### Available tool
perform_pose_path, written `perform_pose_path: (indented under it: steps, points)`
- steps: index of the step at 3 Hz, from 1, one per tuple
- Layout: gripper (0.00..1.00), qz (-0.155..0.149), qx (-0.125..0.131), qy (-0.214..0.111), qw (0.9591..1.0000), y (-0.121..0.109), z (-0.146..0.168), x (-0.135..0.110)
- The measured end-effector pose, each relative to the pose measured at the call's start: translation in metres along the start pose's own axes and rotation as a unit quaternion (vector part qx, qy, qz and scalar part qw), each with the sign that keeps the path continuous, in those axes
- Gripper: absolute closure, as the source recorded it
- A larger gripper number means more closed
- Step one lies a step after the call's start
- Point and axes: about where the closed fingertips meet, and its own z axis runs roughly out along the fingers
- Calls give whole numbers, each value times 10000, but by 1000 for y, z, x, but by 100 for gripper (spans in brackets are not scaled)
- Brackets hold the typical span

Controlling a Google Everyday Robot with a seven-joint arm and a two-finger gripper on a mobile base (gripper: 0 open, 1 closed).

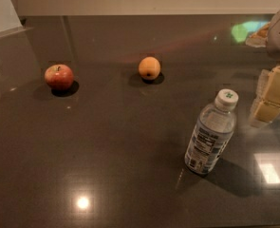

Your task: Move blue plastic bottle near apple

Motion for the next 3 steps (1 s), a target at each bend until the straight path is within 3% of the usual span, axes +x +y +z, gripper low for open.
perform_pose_path:
  steps: [2, 3]
  points:
    - [0, -121, -130, -193, 9997, 9, 0, -2]
    - [0, -293, -445, -627, 9966, 32, 3, -3]
